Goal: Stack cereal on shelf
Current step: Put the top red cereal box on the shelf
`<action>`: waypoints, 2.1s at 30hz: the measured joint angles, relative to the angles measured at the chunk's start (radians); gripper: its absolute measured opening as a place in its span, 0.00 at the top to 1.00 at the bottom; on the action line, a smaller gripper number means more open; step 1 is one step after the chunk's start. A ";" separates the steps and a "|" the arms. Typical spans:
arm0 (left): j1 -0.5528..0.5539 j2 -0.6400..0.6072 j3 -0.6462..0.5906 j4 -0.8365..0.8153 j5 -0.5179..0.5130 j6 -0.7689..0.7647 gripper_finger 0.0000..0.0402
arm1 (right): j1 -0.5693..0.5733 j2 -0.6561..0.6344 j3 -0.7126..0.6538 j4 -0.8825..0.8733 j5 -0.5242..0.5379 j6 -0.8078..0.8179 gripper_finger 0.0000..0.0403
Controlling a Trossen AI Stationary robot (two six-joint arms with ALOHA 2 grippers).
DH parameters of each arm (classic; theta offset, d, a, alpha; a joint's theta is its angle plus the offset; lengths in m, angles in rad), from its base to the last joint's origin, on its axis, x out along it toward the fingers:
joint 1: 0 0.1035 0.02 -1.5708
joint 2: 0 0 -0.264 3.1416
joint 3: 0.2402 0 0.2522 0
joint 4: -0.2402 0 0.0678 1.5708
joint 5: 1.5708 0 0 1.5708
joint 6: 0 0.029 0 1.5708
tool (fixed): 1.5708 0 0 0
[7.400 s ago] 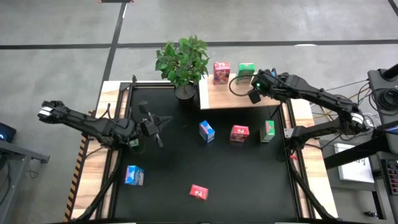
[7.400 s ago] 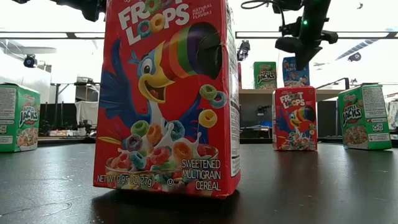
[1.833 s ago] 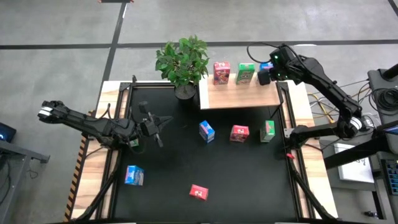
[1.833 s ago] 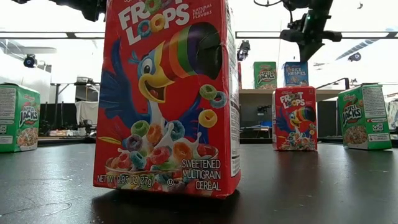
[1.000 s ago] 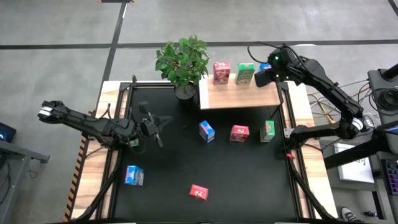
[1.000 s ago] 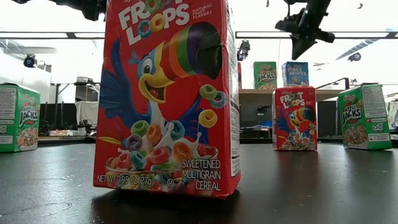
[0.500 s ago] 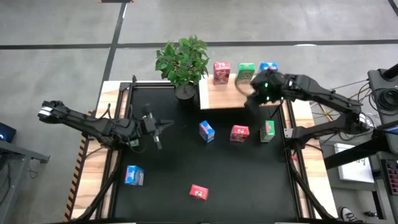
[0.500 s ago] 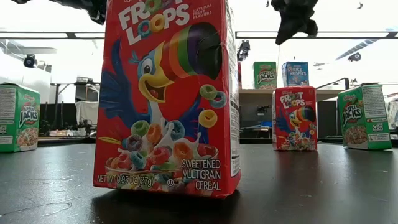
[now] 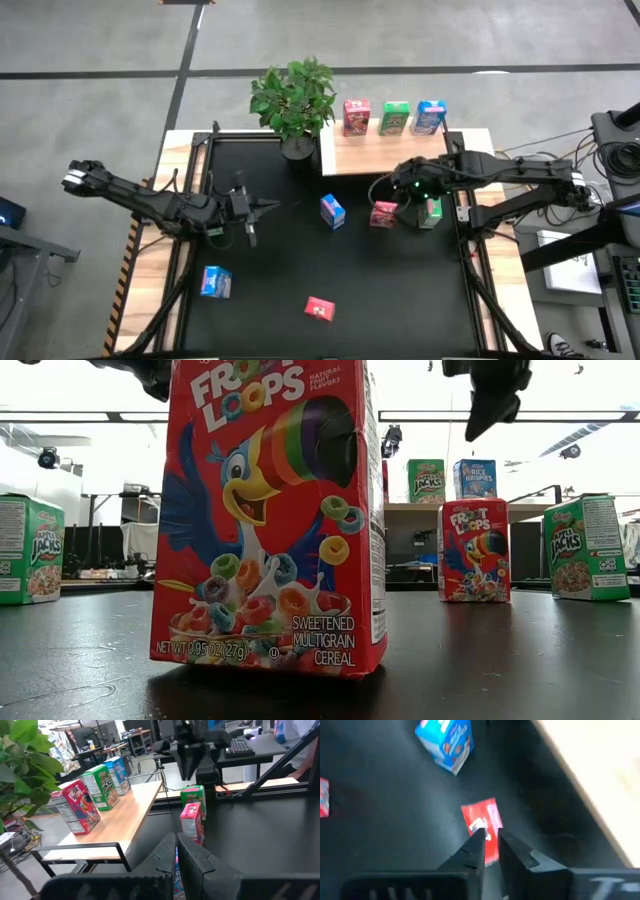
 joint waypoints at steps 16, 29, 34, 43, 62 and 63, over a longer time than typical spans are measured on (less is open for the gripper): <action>0.000 0.000 0.000 0.000 -0.003 0.013 1.00 | -0.001 0.000 -0.259 0.233 -0.026 -0.231 0.37; 0.000 0.000 0.000 0.000 -0.005 0.024 1.00 | -0.001 0.006 -0.352 0.330 -0.017 -0.247 0.41; 0.000 0.000 0.000 0.000 -0.005 0.030 1.00 | -0.001 0.006 -0.352 0.335 -0.018 -0.238 0.57; 0.000 0.000 0.000 0.000 -0.005 0.048 1.00 | -0.001 0.005 -0.330 0.326 -0.056 -0.195 0.74; 0.000 0.000 0.000 0.003 -0.005 0.087 1.00 | -0.179 0.039 0.242 0.146 -0.005 -0.197 0.74; 0.000 0.000 0.000 0.003 -0.005 0.087 1.00 | -0.195 0.054 0.258 0.144 -0.006 -0.216 0.74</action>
